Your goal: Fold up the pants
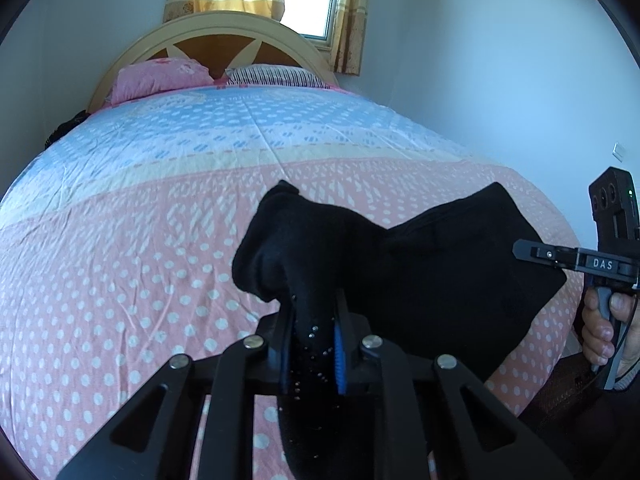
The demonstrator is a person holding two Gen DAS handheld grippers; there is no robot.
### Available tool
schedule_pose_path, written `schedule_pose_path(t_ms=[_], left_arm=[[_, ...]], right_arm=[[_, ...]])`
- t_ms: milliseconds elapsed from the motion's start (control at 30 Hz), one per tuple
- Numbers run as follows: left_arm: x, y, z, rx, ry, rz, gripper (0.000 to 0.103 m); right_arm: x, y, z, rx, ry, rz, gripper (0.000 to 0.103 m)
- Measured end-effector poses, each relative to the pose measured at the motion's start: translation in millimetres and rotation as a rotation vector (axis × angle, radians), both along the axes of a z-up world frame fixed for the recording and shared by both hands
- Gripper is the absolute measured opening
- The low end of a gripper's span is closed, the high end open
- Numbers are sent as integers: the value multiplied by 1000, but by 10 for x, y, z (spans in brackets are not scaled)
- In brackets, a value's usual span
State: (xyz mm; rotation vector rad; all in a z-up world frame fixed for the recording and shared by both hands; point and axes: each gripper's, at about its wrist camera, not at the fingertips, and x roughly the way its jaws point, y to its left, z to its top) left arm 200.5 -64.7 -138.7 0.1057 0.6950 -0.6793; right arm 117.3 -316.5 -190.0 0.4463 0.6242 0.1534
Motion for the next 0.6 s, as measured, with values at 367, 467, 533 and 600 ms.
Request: schedule_pose_path(t_ms=[367, 467, 533, 600], left_arm=[[138, 449, 244, 8, -59, 86, 17], [213, 615, 274, 23, -71, 122, 17], [269, 733, 283, 38, -77, 148, 16], [296, 843, 271, 50, -80, 173, 16]], right_arm=[[440, 386, 295, -16, -23, 118, 26], [647, 583, 389, -31, -29, 163, 26], [804, 741, 444, -42, -31, 196, 26], [939, 881, 478, -48, -30, 229, 26]])
